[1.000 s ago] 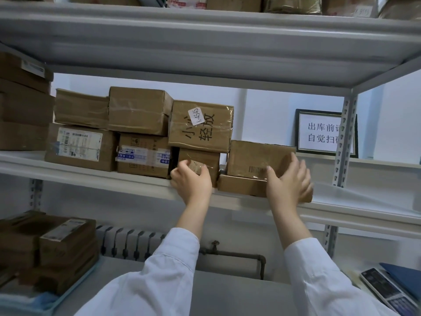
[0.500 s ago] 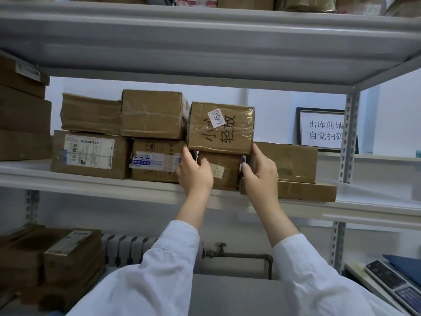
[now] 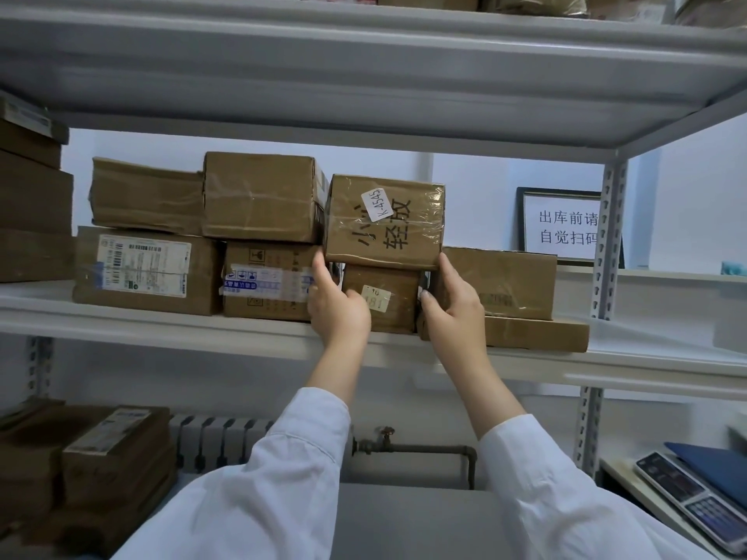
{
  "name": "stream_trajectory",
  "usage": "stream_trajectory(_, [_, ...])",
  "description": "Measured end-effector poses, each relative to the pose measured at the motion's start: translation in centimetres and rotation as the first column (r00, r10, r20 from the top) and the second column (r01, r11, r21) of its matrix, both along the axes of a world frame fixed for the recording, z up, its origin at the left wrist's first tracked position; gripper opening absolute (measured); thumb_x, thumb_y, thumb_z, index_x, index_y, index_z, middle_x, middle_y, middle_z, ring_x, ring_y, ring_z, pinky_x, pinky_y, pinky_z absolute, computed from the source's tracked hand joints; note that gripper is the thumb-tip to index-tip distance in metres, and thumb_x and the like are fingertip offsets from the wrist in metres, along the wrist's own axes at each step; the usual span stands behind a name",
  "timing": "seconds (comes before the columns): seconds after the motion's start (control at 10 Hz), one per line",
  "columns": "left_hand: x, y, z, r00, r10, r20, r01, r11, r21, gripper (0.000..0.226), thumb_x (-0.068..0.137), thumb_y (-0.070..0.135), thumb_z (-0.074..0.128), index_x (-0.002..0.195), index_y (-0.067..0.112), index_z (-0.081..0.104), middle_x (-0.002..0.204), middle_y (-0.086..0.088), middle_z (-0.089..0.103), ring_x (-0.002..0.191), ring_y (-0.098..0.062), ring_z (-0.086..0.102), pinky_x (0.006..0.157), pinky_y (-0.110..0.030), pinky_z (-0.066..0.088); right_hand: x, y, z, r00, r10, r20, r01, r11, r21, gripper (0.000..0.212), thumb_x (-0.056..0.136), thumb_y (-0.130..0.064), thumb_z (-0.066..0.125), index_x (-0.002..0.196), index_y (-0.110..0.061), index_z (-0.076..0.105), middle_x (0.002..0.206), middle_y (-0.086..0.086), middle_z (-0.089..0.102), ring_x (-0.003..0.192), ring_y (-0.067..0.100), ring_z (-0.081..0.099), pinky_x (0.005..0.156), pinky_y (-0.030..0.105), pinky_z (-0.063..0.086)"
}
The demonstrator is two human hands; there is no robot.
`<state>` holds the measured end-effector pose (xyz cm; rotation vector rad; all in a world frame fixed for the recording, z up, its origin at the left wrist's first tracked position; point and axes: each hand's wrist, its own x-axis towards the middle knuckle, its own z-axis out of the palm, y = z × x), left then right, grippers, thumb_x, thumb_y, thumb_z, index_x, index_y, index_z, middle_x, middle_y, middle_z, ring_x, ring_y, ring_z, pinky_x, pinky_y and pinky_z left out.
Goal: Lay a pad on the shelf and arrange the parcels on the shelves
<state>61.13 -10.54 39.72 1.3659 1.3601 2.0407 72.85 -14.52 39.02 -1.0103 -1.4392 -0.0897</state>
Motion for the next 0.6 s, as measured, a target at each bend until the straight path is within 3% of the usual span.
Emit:
stream_trajectory(0.2, [-0.6, 0.1, -0.1, 1.0, -0.011, -0.02, 0.01, 1.0, -0.021, 0.064, 0.092, 0.003, 0.044, 0.146, 0.028, 0.02, 0.14, -0.01, 0.044, 0.127, -0.029, 0.042, 0.101, -0.048, 0.04, -0.4, -0.2, -0.2, 1.0, 0.0, 0.013, 0.001, 1.0, -0.013, 0.058, 0.09, -0.008, 0.053, 0.144, -0.014, 0.031, 0.15, 0.002, 0.035, 0.137, 0.016, 0.032, 0.113, 0.041, 0.025])
stream_trajectory(0.4, [-1.4, -0.6, -0.8, 0.989, -0.146, -0.017, 0.146, 0.989, 0.019, 0.064, 0.093, 0.005, 0.048, 0.146, 0.024, 0.02, 0.141, -0.009, 0.043, 0.126, -0.026, 0.045, 0.101, -0.043, 0.043, -1.5, -0.5, -0.4, 1.0, -0.023, 0.01, 0.023, 0.999, -0.037, 0.062, 0.09, -0.012, 0.054, 0.146, -0.016, 0.027, 0.154, 0.001, 0.026, 0.141, 0.017, 0.023, 0.115, 0.042, 0.021])
stream_trajectory(0.6, [-3.2, -1.7, -1.6, 0.983, -0.185, -0.009, 0.185, 0.982, 0.044, 0.048, 0.093, 0.011, 0.052, 0.138, 0.017, 0.037, 0.129, -0.005, 0.053, 0.099, -0.01, 0.047, 0.084, -0.024, 0.038, -3.1, -1.0, -1.0, 0.996, 0.01, -0.084, -0.014, 0.999, -0.047, 0.062, 0.09, -0.011, 0.054, 0.146, -0.018, 0.028, 0.156, 0.003, 0.019, 0.14, 0.023, 0.024, 0.11, 0.049, 0.03])
